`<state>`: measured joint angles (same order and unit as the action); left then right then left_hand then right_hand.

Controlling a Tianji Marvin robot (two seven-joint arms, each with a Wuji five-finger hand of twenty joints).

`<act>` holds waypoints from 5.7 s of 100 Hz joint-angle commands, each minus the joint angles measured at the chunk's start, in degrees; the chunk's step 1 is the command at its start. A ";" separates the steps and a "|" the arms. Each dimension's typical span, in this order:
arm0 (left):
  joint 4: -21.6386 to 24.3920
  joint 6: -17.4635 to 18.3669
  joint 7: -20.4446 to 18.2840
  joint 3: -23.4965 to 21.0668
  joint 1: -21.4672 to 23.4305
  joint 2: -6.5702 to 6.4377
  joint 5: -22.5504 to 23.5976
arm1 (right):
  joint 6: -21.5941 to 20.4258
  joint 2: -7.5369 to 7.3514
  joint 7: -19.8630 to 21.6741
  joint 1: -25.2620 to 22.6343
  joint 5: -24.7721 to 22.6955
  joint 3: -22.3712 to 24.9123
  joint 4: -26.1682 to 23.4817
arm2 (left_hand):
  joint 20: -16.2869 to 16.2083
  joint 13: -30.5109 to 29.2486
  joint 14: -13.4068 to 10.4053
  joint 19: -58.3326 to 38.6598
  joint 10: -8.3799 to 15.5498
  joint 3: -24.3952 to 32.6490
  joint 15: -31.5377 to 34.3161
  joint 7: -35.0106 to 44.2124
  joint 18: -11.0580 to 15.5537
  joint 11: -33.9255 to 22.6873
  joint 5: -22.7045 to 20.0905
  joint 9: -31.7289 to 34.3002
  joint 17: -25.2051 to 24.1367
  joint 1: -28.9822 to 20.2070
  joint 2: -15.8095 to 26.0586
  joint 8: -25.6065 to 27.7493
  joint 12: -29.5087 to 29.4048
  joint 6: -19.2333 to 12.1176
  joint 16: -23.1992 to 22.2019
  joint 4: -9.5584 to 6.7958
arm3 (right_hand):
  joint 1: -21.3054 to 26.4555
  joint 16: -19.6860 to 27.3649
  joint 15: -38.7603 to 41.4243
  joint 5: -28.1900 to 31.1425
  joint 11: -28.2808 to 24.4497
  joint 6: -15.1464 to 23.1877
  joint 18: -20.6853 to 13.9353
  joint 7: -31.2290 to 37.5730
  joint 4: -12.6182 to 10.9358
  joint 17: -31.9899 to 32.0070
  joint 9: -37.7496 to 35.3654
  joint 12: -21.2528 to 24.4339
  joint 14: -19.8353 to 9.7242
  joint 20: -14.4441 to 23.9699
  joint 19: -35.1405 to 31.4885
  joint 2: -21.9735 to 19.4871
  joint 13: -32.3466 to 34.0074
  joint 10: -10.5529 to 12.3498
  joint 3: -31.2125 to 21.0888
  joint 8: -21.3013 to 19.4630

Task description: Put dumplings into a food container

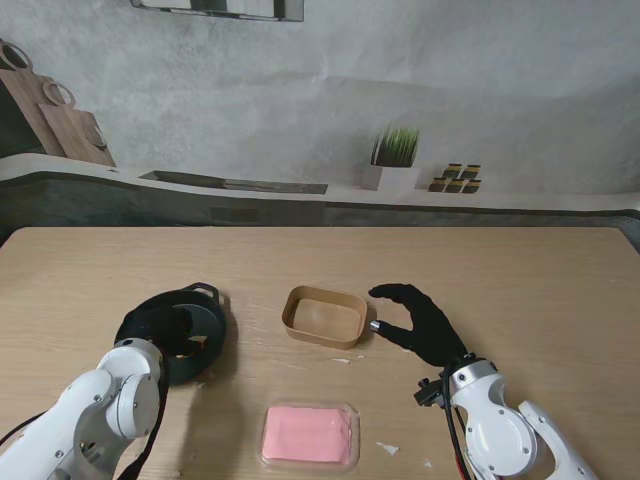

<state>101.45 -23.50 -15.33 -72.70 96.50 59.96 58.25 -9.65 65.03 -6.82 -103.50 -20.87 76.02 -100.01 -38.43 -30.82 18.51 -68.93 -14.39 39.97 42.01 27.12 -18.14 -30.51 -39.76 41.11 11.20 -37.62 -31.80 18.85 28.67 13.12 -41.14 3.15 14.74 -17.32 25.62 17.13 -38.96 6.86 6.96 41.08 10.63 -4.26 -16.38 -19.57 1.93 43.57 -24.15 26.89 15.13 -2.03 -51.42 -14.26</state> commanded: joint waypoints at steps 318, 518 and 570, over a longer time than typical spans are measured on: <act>6.17 3.74 13.26 5.68 -2.21 2.39 -4.90 | -1.06 0.85 -0.22 -1.90 2.04 1.57 -1.44 | 8.17 -31.42 -4.56 -1.75 4.94 12.89 0.85 30.83 -6.19 3.01 -8.87 23.99 29.59 -17.03 -18.94 11.58 28.88 -10.64 -11.96 2.43 | -0.13 -0.66 0.89 1.07 -1.42 1.22 -0.53 0.19 -3.79 -1.02 0.29 -0.18 -0.15 0.89 -0.25 0.49 -0.62 -0.54 -3.79 0.09; 3.57 -4.08 -12.51 1.52 -5.80 -0.62 8.79 | -0.26 0.83 -0.47 -1.63 1.07 1.30 -0.87 | 3.51 3.03 3.17 8.44 -3.72 0.80 -10.42 -7.49 -6.51 4.98 5.26 -8.69 0.43 2.04 -5.97 -4.87 -6.12 4.64 4.46 -0.11 | -0.10 -0.70 0.97 1.09 -1.53 1.02 -0.61 0.24 -3.79 -0.99 0.54 -0.22 -0.08 0.95 -0.29 0.37 -0.79 -0.57 -3.81 0.03; -5.93 -13.02 -6.50 4.53 -8.72 -0.56 5.71 | -0.40 0.87 -0.69 -1.73 1.02 1.24 -0.90 | 4.62 -2.99 3.50 5.65 -3.87 4.81 -7.65 -5.60 -6.39 1.26 2.44 -4.26 6.16 0.06 -7.08 -3.94 -3.59 5.57 3.90 -0.06 | -0.14 -0.70 0.99 1.21 -1.54 0.99 -0.59 0.27 -3.77 -1.03 0.49 -0.22 -0.03 0.96 -0.30 0.35 -0.76 -0.68 -3.83 0.02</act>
<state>95.97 -36.05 -21.05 -68.54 88.32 59.28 64.65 -10.09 65.46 -8.08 -104.85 -19.75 77.47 -100.70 -34.29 -32.34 20.60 -60.38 -15.99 42.90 33.07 20.24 -22.63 -27.84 -35.98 36.07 16.51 -36.33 -37.94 14.64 23.99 16.53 -37.00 4.61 15.51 -17.50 26.25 18.02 -39.51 6.87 7.15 41.09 8.87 -4.93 -16.41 -19.57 1.96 43.57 -24.15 27.67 15.13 -2.54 -55.61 -14.26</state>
